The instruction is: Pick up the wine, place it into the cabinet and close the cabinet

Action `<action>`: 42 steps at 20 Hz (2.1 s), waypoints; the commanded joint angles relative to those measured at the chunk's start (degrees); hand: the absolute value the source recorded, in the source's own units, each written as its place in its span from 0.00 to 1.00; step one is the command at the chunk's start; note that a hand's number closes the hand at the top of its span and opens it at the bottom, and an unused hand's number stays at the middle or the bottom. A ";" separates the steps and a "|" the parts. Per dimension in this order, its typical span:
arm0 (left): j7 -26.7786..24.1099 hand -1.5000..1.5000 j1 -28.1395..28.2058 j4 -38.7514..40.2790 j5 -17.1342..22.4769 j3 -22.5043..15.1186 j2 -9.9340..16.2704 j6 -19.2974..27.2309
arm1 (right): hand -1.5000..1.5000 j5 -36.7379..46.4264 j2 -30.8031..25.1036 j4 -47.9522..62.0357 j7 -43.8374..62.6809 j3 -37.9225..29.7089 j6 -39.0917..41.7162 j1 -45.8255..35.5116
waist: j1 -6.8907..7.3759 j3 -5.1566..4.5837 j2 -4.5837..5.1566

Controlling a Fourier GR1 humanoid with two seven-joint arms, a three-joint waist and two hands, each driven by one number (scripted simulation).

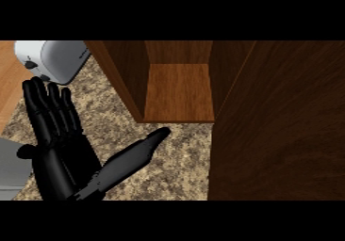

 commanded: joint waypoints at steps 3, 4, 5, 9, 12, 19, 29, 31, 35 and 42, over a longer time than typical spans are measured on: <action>6.85 0.00 -2.19 -1.29 -5.51 1.74 -0.04 2.43 | 0.00 1.87 2.43 -5.44 5.42 3.26 -3.41 -2.26 | 0.14 -0.03 0.02; 11.21 0.00 -1.68 -3.80 -11.25 0.07 -0.04 2.41 | 0.00 -2.25 -0.17 -4.51 6.06 -1.51 -1.62 -3.02 | 0.25 0.01 -0.06; 9.75 0.00 -1.29 -3.24 -7.97 2.12 -0.04 0.80 | 0.00 0.34 0.40 -6.13 7.64 0.94 -2.92 -5.13 | 0.20 -0.03 0.00; 19.36 0.00 -4.85 -4.68 -15.35 2.33 -0.04 0.01 | 0.00 1.76 2.17 -6.05 6.15 2.07 -3.35 -3.25 | -0.02 0.01 -0.03; 18.92 0.00 3.56 -12.45 -18.97 0.28 -0.04 -2.37 | 0.00 -2.10 0.01 -8.90 7.73 -1.59 -1.63 0.08 | 0.10 0.02 -0.15; 20.55 0.00 9.34 -17.66 -24.25 -2.44 -0.02 -3.70 | 0.00 -1.28 0.65 -5.50 7.35 -2.08 -1.76 -4.18 | 0.19 -0.01 0.01; 16.21 0.00 16.16 -20.45 -9.08 7.74 5.92 -2.81 | 0.00 -1.83 1.18 -6.42 8.35 -2.69 -2.31 -5.48 | 0.12 -0.12 0.04; 13.75 0.00 18.63 -19.08 -7.20 6.14 5.96 1.09 | 0.00 -3.60 1.31 -9.13 9.70 -3.48 -2.69 -2.77 | -0.26 -0.16 -0.08; 13.40 0.00 18.81 -19.89 -1.51 7.89 8.19 0.38 | 0.00 -1.25 1.10 -8.71 12.32 -1.12 -3.73 -5.83 | -0.03 -0.20 -0.07; 0.49 0.00 22.25 -11.41 14.48 9.26 11.47 6.78 | 0.00 0.43 2.28 -9.46 9.91 0.61 -2.82 -3.15 | -0.22 -0.28 -0.04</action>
